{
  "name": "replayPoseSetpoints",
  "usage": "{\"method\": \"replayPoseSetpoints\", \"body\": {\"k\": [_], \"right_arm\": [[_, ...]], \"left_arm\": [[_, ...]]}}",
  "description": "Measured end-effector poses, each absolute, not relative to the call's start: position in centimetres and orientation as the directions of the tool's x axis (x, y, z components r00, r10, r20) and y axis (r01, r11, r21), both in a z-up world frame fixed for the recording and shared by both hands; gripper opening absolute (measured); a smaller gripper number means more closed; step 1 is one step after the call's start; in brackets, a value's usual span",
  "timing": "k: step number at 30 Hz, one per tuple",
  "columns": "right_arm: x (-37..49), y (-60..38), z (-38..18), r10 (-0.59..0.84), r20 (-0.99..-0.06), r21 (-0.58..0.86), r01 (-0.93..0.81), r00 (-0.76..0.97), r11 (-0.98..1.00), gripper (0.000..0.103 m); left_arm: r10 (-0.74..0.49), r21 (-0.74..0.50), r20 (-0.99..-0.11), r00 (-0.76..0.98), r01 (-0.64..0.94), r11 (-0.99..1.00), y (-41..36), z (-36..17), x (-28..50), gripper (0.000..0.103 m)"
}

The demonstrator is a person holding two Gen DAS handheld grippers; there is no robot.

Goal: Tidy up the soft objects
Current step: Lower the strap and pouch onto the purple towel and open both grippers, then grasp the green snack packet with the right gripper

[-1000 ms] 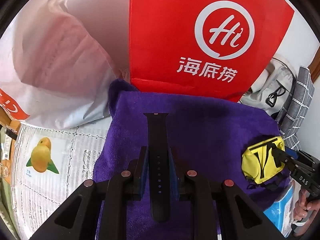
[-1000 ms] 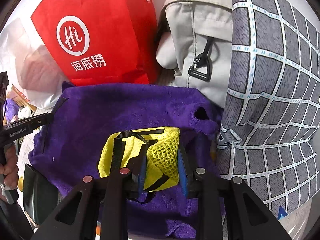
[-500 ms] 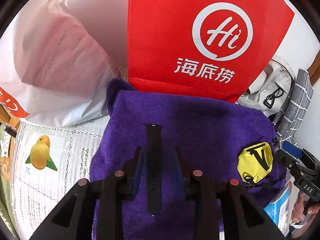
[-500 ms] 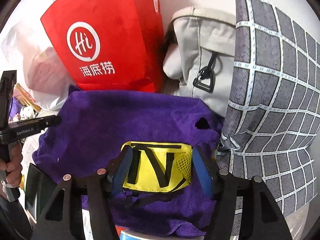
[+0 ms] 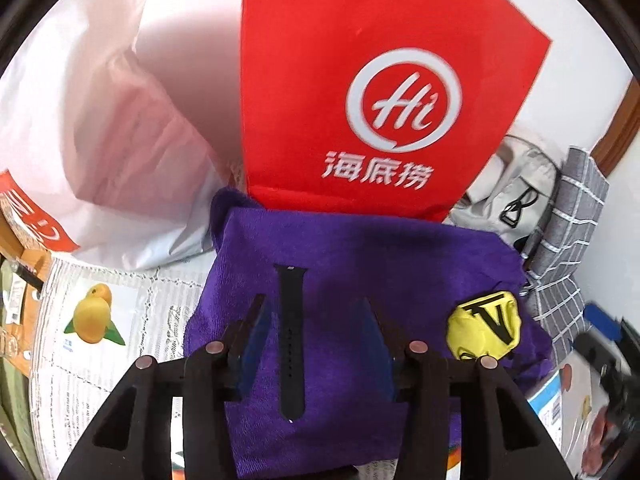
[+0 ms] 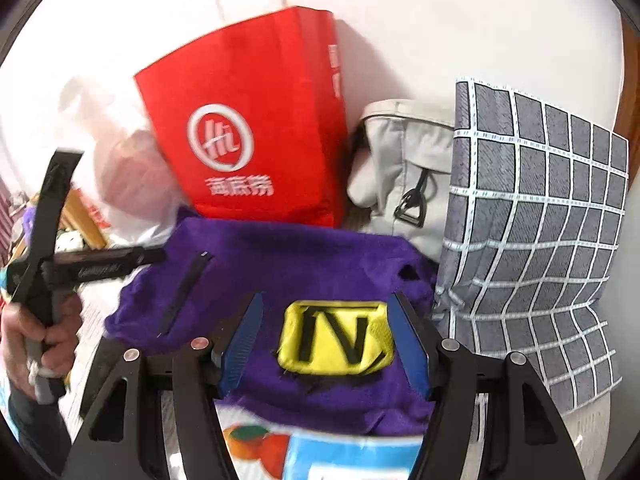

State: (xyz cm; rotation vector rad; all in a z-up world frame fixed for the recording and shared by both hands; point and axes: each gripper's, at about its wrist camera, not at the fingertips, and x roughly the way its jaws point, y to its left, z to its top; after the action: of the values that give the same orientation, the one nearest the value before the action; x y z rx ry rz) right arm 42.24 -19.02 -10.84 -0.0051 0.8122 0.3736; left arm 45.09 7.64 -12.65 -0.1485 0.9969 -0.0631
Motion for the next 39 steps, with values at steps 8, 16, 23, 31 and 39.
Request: {"method": "replayPoseSetpoints", "body": {"k": [8, 16, 23, 31, 39], "right_arm": [[33.1, -20.1, -10.5, 0.365, -0.705, 0.187, -0.338, 0.607, 0.922, 0.064], [25.2, -19.0, -12.4, 0.402, -0.739, 0.17, -0.428, 0.541, 0.888, 0.059], [22.8, -16.1, -15.2, 0.428, -0.781, 0.161, -0.515, 0.455, 0.842, 0.043], [23.3, -14.6, -18.5, 0.328, -0.859, 0.09, -0.516, 0.393, 0.852, 0.043], [20.4, -15.3, -17.6, 0.339, -0.806, 0.057, -0.507, 0.485, 0.86, 0.028]], "left_arm": [[-0.142, -0.131, -0.786, 0.602, 0.062, 0.989, 5.5, -9.0, 42.5, 0.045], [-0.132, -0.114, -0.778, 0.615, 0.069, 0.991, 5.0, -6.9, 38.4, 0.045], [-0.139, -0.121, -0.785, 0.604, 0.071, 0.99, 6.4, -7.1, 31.5, 0.045], [-0.157, -0.182, -0.797, 0.583, 0.016, 0.983, 10.0, -9.6, 22.6, 0.045], [-0.208, -0.278, -0.802, 0.56, -0.042, 0.96, 11.4, -11.7, 17.3, 0.045]]}}
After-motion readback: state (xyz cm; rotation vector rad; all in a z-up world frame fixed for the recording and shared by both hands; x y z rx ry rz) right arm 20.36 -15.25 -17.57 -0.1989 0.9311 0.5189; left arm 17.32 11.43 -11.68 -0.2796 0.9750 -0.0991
